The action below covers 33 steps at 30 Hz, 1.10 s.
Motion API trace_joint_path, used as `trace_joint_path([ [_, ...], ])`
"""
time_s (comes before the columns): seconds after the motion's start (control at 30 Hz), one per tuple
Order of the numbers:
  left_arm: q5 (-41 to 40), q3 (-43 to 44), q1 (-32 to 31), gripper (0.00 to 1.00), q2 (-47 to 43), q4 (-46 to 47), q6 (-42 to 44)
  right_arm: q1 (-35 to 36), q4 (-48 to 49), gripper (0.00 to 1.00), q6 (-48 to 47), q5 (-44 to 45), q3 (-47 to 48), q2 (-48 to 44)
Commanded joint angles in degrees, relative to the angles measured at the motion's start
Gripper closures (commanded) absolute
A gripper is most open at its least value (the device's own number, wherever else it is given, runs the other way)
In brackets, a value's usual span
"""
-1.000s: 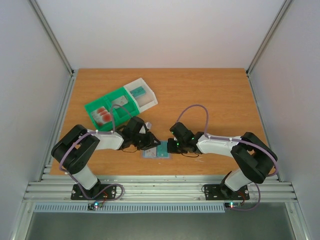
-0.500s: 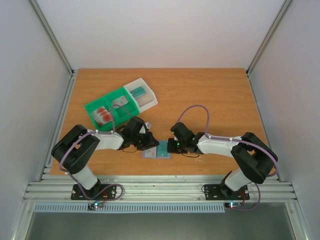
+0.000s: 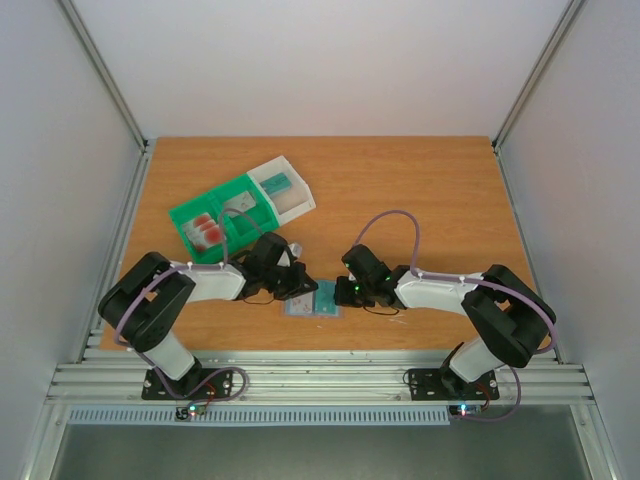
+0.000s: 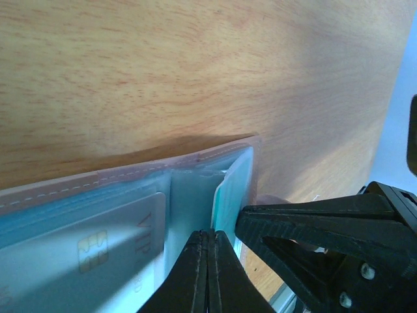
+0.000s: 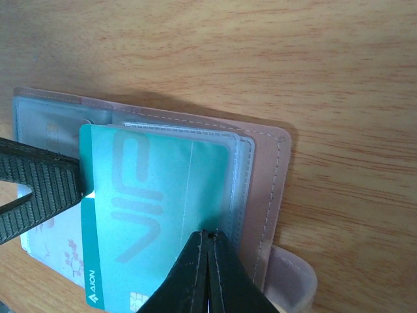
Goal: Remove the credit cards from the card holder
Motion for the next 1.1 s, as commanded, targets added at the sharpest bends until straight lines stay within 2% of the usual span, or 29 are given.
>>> trace_joint_path([
  [0.0,0.8,0.0,-0.3,0.99,-2.4,-0.7,0.7,-0.1,-2.0,0.99,0.4,1.3,-2.4,2.4],
  [0.13,0.2,1.5,-0.1,1.00,-2.7,-4.9,3.0,-0.2,-1.9,0.99,0.3,1.8,-2.9,2.0],
  [0.4,-0.4,0.9,0.1,0.99,-3.4,-5.2,2.7,-0.2,-1.6,0.99,0.5,1.3,-3.1,2.2],
  [0.43,-0.8,0.8,0.1,0.97,-3.5,-5.4,2.6,-0.2,-1.6,0.99,0.6,1.3,-3.1,2.2],
  [0.47,-1.1,0.5,0.1,0.89,-3.7,-5.4,2.6,-0.2,-1.4,0.99,0.7,1.3,-3.2,2.2],
  [0.53,-1.3,0.2,0.1,0.80,-3.8,-5.0,2.6,-0.2,-1.3,0.99,0.8,1.2,-3.2,2.4],
  [0.67,-1.1,-0.4,-0.1,0.71,-2.6,-3.1,1.8,-0.2,-1.0,0.99,1.0,0.9,-3.2,2.7],
  [0.8,-0.7,-0.7,-0.3,0.71,-1.1,-1.3,1.1,-0.2,-1.1,0.99,1.0,0.8,-3.2,2.5],
  [1.07,0.2,-1.2,-0.4,0.82,1.4,1.7,-0.7,-0.2,-0.9,0.99,1.1,0.6,-3.3,2.5],
])
